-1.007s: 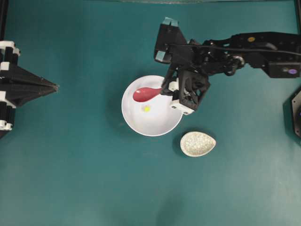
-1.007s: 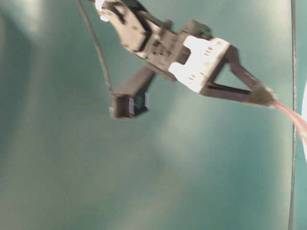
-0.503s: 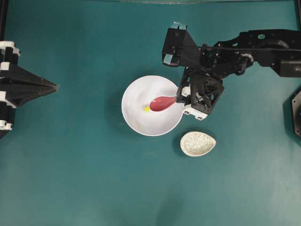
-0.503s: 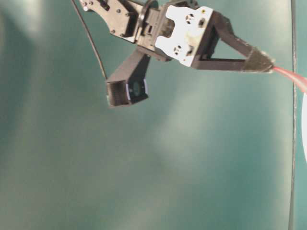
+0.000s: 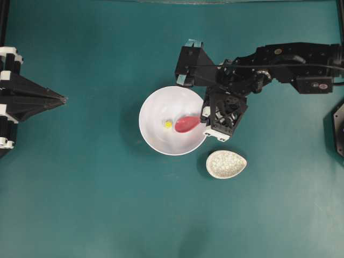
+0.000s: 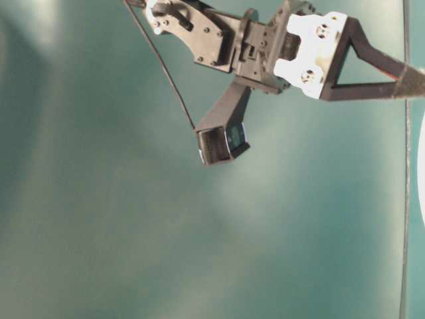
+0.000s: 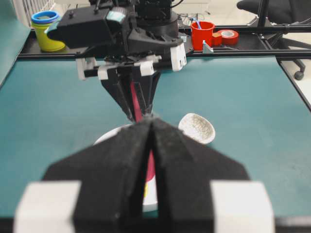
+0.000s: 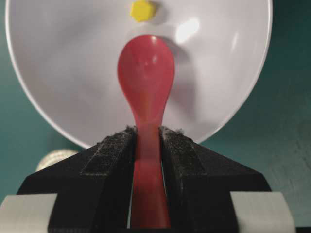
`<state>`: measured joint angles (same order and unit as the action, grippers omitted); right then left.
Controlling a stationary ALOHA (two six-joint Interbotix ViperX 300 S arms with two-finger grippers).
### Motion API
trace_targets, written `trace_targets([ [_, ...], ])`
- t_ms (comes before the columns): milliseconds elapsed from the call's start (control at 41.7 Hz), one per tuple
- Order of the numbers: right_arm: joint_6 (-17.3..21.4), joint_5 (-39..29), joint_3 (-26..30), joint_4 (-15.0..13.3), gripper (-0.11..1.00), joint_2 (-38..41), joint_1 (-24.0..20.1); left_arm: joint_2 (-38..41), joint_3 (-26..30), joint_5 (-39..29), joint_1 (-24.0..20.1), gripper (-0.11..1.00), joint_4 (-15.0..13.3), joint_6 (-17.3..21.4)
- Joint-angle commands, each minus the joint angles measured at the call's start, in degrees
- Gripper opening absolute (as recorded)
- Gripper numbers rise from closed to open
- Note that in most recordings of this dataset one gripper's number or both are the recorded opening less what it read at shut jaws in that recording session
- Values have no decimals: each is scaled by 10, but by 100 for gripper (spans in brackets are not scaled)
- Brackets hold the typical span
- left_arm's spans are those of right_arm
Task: Scoop the yellow hexagonal prism block from the bowl with a spoon using the right arm.
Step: 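Slide the spoon bowl under the yellow block to scoop it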
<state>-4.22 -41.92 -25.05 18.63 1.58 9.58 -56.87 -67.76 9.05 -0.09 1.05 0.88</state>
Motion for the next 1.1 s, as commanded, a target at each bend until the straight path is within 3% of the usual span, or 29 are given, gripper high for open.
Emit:
trace_targets([
  [0,-1,16,5,0,22,-7,-3,1,14,4,0,0,2,1],
  [1079,-3,144,25,-18,22,21,-10,-3,15,0,0,0,2,1],
])
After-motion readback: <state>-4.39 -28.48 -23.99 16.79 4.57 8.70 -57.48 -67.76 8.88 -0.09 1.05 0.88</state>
